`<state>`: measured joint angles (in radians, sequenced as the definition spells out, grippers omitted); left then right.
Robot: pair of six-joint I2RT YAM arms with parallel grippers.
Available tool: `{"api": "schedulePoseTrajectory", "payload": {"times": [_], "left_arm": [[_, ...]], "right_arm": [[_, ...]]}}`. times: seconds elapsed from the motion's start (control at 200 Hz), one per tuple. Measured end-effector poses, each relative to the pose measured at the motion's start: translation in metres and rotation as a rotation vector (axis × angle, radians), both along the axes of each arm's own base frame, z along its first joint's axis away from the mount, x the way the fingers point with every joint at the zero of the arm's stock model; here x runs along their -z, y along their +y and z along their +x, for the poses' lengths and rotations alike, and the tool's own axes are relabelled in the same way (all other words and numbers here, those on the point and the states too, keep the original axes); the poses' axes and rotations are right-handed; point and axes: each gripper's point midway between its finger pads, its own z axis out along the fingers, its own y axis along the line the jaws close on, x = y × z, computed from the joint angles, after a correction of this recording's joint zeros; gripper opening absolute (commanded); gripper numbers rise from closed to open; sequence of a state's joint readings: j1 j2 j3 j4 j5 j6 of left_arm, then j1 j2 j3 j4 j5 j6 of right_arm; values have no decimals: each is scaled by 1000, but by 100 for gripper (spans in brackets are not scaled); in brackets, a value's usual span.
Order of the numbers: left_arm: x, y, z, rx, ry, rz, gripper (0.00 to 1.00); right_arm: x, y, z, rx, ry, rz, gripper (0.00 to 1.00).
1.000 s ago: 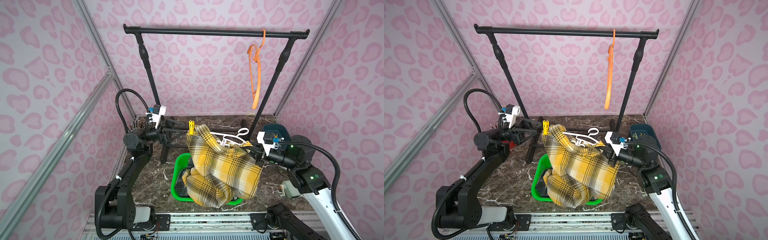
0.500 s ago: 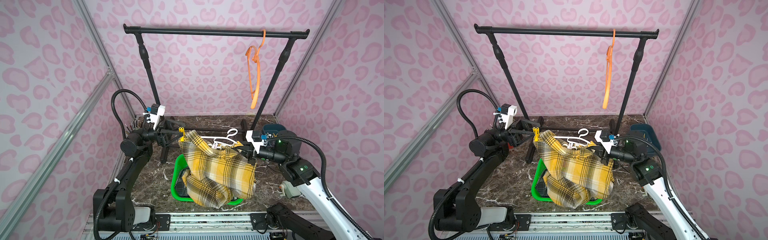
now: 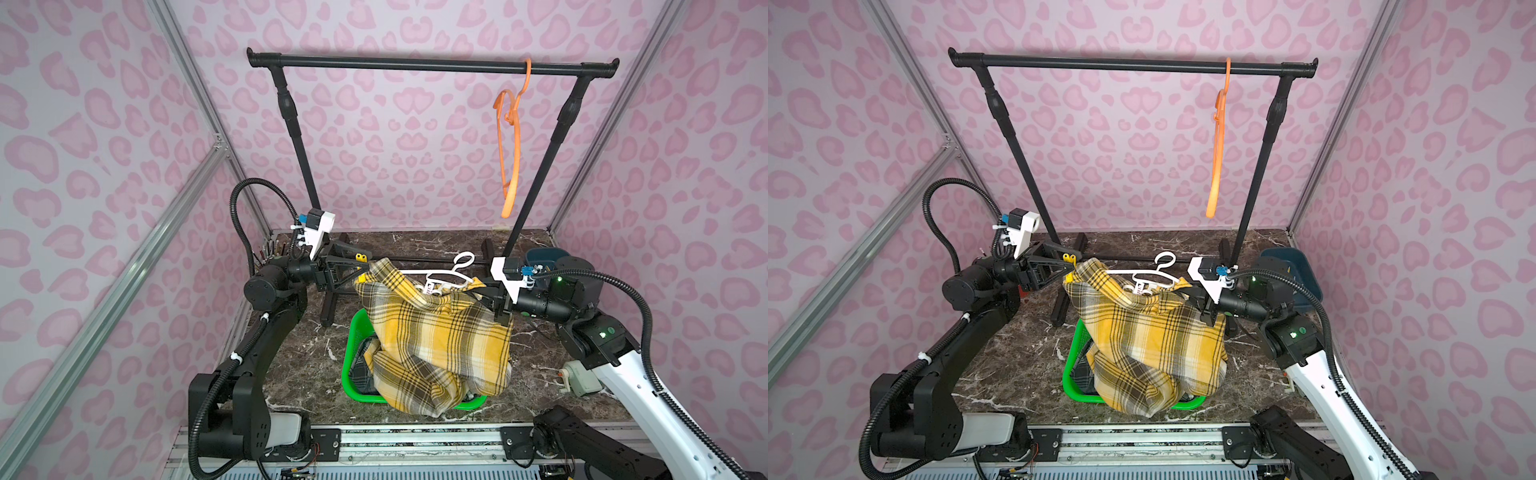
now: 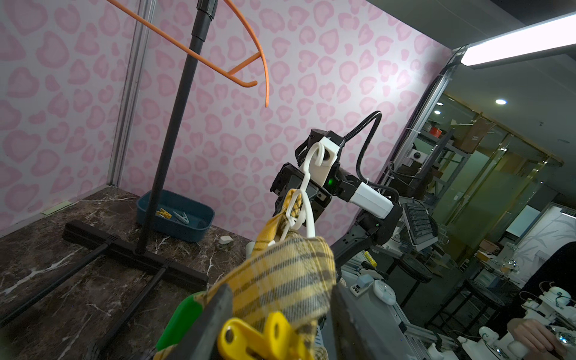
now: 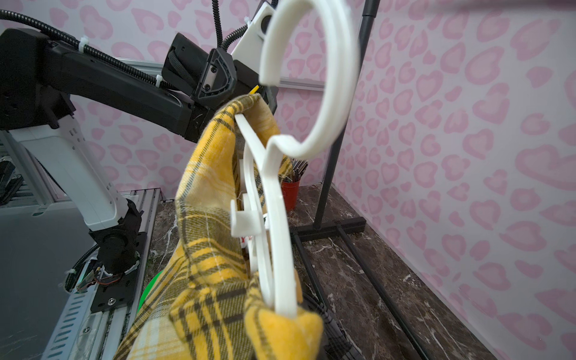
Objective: Remove the clothespins securing long-sleeve shirts to the hanger
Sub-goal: Remove the clamp from the hanger.
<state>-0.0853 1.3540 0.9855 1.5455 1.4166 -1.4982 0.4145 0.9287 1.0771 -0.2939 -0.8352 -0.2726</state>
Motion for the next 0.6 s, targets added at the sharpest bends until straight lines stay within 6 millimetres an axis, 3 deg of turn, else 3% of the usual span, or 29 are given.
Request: {"api": "schedulePoseTrajectory", "payload": {"times": [0.25,0.345,0.6], "left_arm": [[0,0,0,2,11,0,20],[0,0,0,2,14,1,4],[-2,0,-3,3,7,0,4]], "right_arm": [[4,-2,8,38,3,-12,0],[6,-3,13,53,1,-19,0],[9,-5,19,80,7,-28,0]]}}
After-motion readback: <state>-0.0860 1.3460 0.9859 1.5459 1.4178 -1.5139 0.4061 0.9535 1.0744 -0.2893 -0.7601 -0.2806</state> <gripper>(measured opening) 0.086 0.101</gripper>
